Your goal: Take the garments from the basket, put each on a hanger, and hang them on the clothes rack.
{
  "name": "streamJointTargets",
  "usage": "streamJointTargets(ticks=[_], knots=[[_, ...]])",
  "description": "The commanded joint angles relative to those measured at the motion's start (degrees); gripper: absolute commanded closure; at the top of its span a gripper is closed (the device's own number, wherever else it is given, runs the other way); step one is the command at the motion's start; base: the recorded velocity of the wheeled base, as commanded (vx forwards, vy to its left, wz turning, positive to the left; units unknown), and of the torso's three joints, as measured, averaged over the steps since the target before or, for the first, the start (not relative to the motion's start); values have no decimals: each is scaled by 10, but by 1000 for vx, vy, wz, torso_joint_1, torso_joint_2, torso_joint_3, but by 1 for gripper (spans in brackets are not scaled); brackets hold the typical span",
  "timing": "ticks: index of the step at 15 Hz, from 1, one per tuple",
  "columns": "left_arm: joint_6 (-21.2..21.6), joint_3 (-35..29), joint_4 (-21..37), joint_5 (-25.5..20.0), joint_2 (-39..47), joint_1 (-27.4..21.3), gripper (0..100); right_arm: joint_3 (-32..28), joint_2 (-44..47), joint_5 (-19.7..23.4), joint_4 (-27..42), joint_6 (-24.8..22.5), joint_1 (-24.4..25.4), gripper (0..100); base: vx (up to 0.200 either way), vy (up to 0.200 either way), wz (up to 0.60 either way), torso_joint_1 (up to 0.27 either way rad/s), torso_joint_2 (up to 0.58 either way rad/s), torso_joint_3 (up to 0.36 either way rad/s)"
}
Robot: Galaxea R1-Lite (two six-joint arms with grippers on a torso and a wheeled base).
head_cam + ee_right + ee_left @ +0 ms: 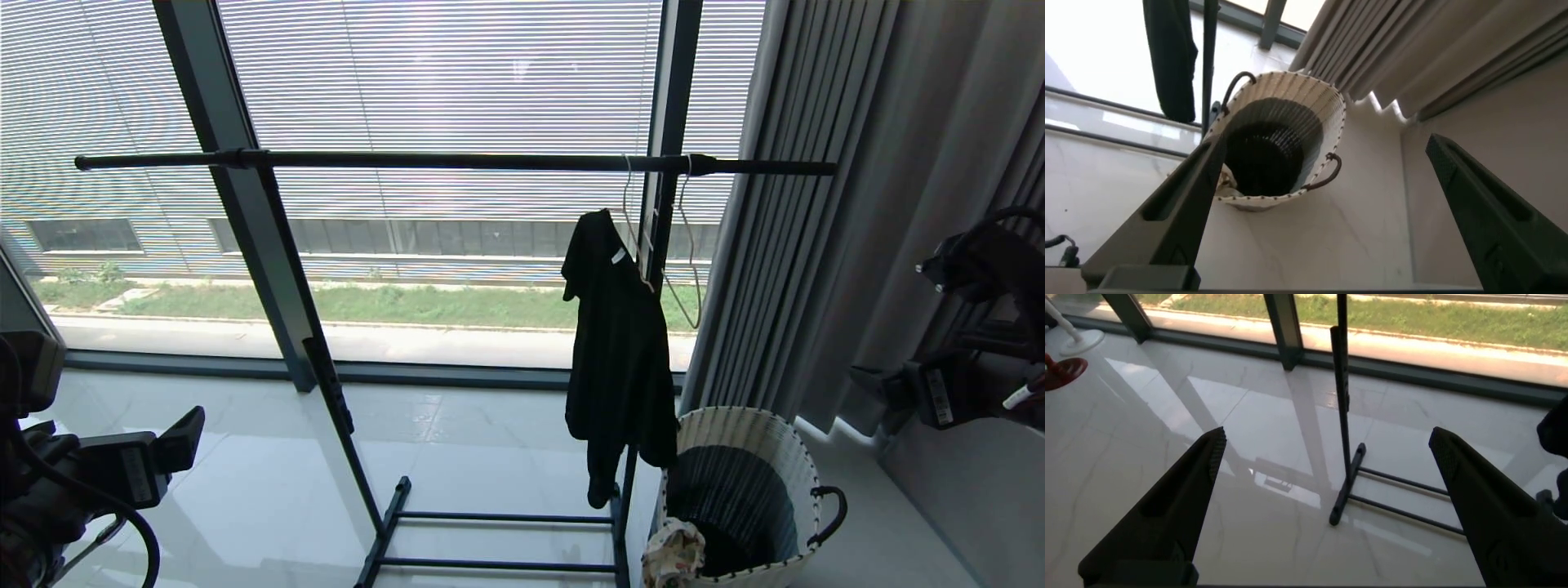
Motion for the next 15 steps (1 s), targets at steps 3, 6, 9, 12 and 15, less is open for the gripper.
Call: streamJointTargets(ticks=[3,6,9,12,15], knots=[[1,0,0,0,-3,0,0,4,-10,0,0,0,-3,0,0,0,0,0,0,0],[1,-1,0,0,-3,0,0,9,-10,0,0,1,-3,0,0,0,0,0,0,0],[1,-1,0,0,-3,0,0,14,-10,0,0,1,-3,0,0,0,0,0,0,0],[2,-2,0,0,-5,0,0,24,-11,0,-1,1,-3,0,0,0,0,-72,159,81],[6,-2,0,0,-5,0,0,25,-10,0,-12,1,-3,0,0,0,0,-196,455,253]])
